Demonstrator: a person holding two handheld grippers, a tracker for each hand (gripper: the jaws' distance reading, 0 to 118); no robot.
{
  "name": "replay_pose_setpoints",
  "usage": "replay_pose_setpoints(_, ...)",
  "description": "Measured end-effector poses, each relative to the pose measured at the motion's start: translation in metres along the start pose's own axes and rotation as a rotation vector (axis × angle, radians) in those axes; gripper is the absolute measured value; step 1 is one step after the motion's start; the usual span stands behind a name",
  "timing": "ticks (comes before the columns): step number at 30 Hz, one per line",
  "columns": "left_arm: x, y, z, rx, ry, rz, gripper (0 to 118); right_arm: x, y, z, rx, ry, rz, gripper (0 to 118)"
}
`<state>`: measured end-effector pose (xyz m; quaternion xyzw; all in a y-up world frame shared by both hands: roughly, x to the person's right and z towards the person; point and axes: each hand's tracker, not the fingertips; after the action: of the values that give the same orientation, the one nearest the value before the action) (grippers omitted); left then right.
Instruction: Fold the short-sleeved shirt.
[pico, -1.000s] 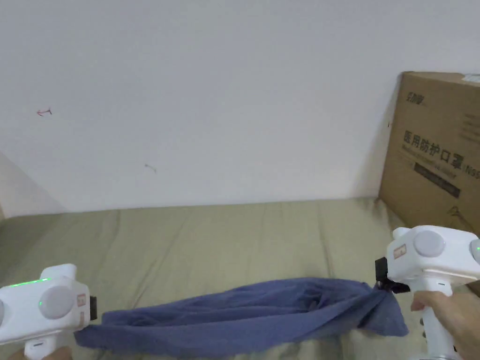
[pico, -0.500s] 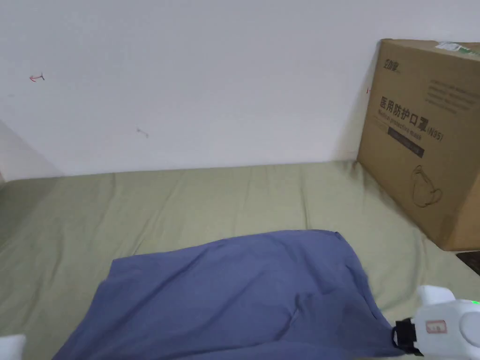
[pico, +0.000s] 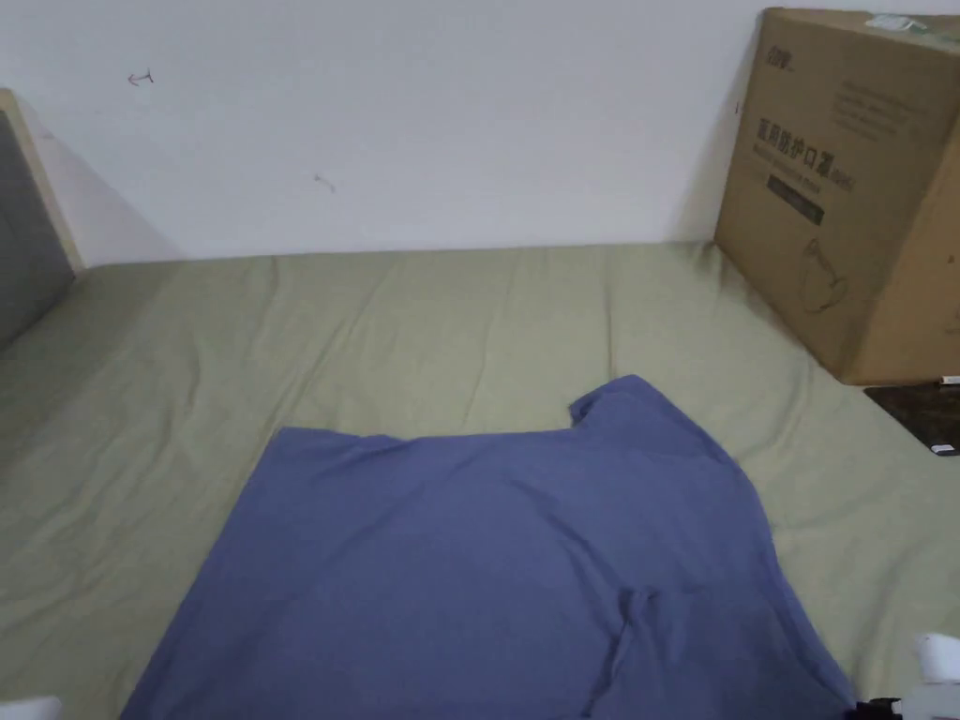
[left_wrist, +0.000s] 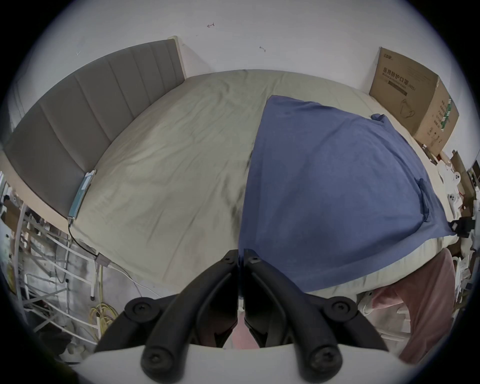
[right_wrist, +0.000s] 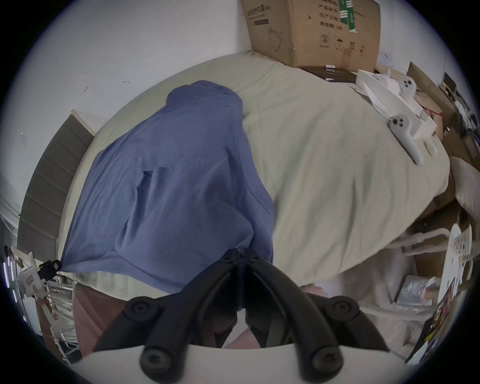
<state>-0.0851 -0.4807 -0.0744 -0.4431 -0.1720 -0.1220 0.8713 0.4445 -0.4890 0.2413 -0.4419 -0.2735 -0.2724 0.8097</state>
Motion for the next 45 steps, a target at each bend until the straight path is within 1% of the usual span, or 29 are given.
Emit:
replay_pose_setpoints(3, 0.0, 0.0, 0.003, 0.019, -0.034, 0.042, 6, -0.004, -0.004, 0.002, 0.019, -0.013, -0.03, 14)
replay_pose_setpoints(4, 0.001, 0.002, 0.004, 0.02, -0.035, 0.041, 20, -0.006, -0.004, 0.004, 0.024, -0.033, -0.024, 28)
replay_pose_setpoints(5, 0.001, 0.003, 0.007, 0.031, -0.048, 0.044, 56, -0.007, -0.003, 0.007, 0.037, -0.031, -0.009, 52)
replay_pose_setpoints(6, 0.002, 0.005, 0.01, 0.045, -0.068, 0.047, 83, -0.011, -0.003, 0.012, 0.059, -0.022, -0.001, 66)
replay_pose_setpoints(7, 0.003, 0.006, 0.014, 0.05, -0.087, 0.049, 101, -0.014, -0.001, 0.016, 0.074, -0.016, 0.001, 72)
replay_pose_setpoints(8, 0.005, 0.007, 0.019, 0.056, -0.108, 0.047, 107, -0.018, 0.001, 0.021, 0.087, -0.005, 0.007, 72)
replay_pose_setpoints(10, 0.006, 0.009, 0.027, 0.057, -0.124, 0.046, 102, -0.027, 0.004, 0.032, 0.107, 0.001, 0.022, 72)
replay_pose_setpoints(11, 0.006, 0.008, 0.032, 0.056, -0.133, 0.042, 95, -0.031, 0.004, 0.039, 0.13, 0.01, 0.046, 72)
replay_pose_setpoints(12, 0.007, 0.004, 0.038, 0.084, -0.154, 0.036, 75, -0.035, 0.002, 0.046, 0.167, 0.046, 0.078, 68)
replay_pose_setpoints(13, 0.008, 0.002, 0.041, 0.095, -0.161, 0.033, 38, -0.039, 0.0, 0.051, 0.186, 0.054, 0.087, 54)
replay_pose_setpoints(14, 0.01, 0.001, 0.04, 0.077, -0.146, 0.033, 0, -0.044, -0.003, 0.054, 0.195, 0.046, 0.083, 5)
replay_pose_setpoints(16, 0.007, -0.011, 0.04, 0.085, -0.129, 0.031, 0, -0.051, -0.01, 0.052, 0.202, -0.016, 0.079, 0)
replay_pose_setpoints(18, -0.001, -0.02, 0.033, 0.054, -0.169, 0.061, 0, -0.055, -0.015, 0.046, 0.183, 0.0, 0.113, 0)
replay_pose_setpoints(20, -0.006, -0.025, 0.026, 0.06, -0.161, 0.073, 2, -0.059, -0.019, 0.039, 0.166, -0.01, 0.109, 0)
replay_pose_setpoints(21, -0.008, -0.025, 0.021, 0.051, -0.149, 0.076, 17, -0.059, -0.02, 0.035, 0.149, -0.01, 0.11, 0)
replay_pose_setpoints(22, -0.01, -0.025, 0.014, 0.027, -0.131, 0.079, 43, -0.058, -0.021, 0.03, 0.144, -0.012, 0.108, 0)
replay_pose_setpoints(23, -0.014, -0.025, 0.006, 0.014, -0.114, 0.084, 84, -0.058, -0.023, 0.028, 0.138, -0.01, 0.101, 0)
replay_pose_setpoints(24, -0.012, -0.025, -0.001, 0.001, -0.112, 0.1, 105, -0.058, -0.024, 0.026, 0.129, -0.003, 0.095, 0)
replay_pose_setpoints(25, -0.012, -0.025, -0.007, -0.04, -0.098, 0.119, 111, -0.058, -0.025, 0.024, 0.122, 0.001, 0.09, 0)
replay_pose_setpoints(27, -0.013, -0.025, -0.017, -0.031, -0.111, 0.121, 102, -0.056, -0.026, 0.021, 0.116, -0.009, 0.088, 0)
replay_pose_setpoints(28, -0.012, -0.024, -0.023, -0.055, -0.129, 0.131, 83, -0.056, -0.026, 0.02, 0.112, -0.015, 0.092, 0)
replay_pose_setpoints(29, -0.011, -0.023, -0.03, -0.083, -0.145, 0.14, 21, -0.055, -0.026, 0.019, 0.105, -0.023, 0.096, 0)
replay_pose_setpoints(30, -0.009, -0.023, -0.034, -0.087, -0.145, 0.146, 0, -0.052, -0.026, 0.017, 0.099, -0.028, 0.097, 0)
replay_pose_setpoints(32, -0.002, -0.024, -0.048, -0.104, -0.079, 0.096, 0, -0.048, -0.027, 0.016, 0.087, -0.035, 0.097, 0)
replay_pose_setpoints(37, 0.015, -0.016, -0.036, -0.113, -0.133, 0.051, 0, -0.037, -0.027, 0.016, 0.086, -0.039, 0.093, 0)
replay_pose_setpoints(40, 0.015, -0.009, -0.037, -0.093, -0.126, 0.047, 0, -0.034, -0.019, 0.009, 0.077, -0.084, 0.111, 38)
replay_pose_setpoints(42, 0.016, -0.007, -0.029, -0.083, -0.116, 0.057, 0, -0.028, -0.015, 0.005, 0.072, -0.076, 0.097, 56)
replay_pose_setpoints(44, 0.016, -0.003, -0.022, -0.078, -0.124, 0.071, 0, -0.023, -0.009, -0.001, 0.064, -0.057, 0.099, 81)
replay_pose_setpoints(45, 0.019, -0.003, -0.011, -0.072, -0.126, 0.074, 0, -0.022, -0.007, -0.004, 0.063, -0.054, 0.113, 81)
